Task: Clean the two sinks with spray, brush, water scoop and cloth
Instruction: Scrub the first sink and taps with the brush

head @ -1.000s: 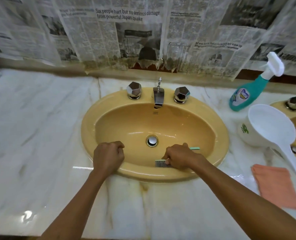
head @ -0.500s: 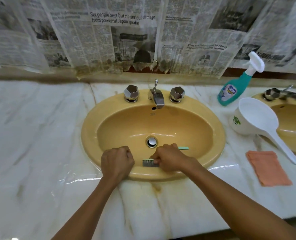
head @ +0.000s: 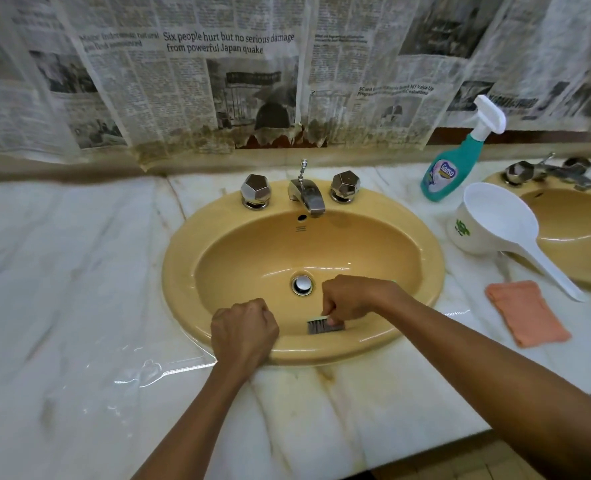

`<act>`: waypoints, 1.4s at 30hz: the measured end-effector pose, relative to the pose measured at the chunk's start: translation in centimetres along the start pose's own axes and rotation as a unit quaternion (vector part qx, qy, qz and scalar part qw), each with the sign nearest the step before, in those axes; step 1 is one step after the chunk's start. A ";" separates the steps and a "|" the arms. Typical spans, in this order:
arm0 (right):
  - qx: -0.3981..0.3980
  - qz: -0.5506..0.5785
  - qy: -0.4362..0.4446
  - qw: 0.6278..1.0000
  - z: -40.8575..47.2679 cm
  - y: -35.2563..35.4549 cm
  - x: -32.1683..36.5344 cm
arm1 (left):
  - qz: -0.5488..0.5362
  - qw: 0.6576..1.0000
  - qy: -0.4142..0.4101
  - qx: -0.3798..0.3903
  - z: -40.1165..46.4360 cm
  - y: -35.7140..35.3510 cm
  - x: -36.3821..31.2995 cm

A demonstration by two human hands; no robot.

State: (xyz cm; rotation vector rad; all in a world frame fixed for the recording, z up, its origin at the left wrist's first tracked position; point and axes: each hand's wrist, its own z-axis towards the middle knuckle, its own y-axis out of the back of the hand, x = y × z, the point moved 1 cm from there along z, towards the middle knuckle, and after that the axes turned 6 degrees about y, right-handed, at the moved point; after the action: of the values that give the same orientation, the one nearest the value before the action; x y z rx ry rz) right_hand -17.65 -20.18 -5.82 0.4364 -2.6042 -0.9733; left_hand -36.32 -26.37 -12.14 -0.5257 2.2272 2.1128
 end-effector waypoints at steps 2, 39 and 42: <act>0.003 -0.080 -0.072 0.994 0.4 -0.9 -1.6 | -0.002 1.000 -0.002 0.002 0.0 0.0 0.0; -0.040 -0.068 -0.016 0.997 2.9 -3.3 -3.1 | -0.040 0.999 0.030 -0.017 0.3 -0.2 -0.1; -0.036 0.151 0.100 0.983 2.7 -2.1 -1.1 | -0.050 0.997 0.037 -0.036 0.1 -0.2 -0.3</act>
State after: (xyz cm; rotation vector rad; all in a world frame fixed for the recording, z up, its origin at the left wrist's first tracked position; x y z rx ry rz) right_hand -17.39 -19.74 -9.38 0.1089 -2.3566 -0.8678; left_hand -36.04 -26.18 -12.25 -0.7133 2.1194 2.1643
